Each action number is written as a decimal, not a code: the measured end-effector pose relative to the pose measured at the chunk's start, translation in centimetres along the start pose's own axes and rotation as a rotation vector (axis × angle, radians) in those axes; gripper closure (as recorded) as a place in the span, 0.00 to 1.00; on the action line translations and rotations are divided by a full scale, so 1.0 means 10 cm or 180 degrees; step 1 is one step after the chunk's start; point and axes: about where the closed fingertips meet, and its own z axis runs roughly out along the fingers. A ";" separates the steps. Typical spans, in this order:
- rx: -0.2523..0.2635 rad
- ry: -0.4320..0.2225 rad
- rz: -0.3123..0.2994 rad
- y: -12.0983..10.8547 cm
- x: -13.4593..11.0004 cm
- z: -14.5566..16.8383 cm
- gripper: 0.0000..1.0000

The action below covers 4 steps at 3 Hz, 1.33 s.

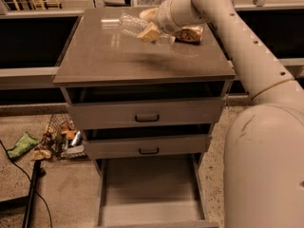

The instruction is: Pick water bottle from bottom drawer and place on counter

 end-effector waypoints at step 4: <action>-0.0152 0.0549 0.1405 0.18 0.36 0.47 0.61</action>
Offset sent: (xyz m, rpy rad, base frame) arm 0.0138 0.0208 -0.0747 0.0953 0.4625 -0.2888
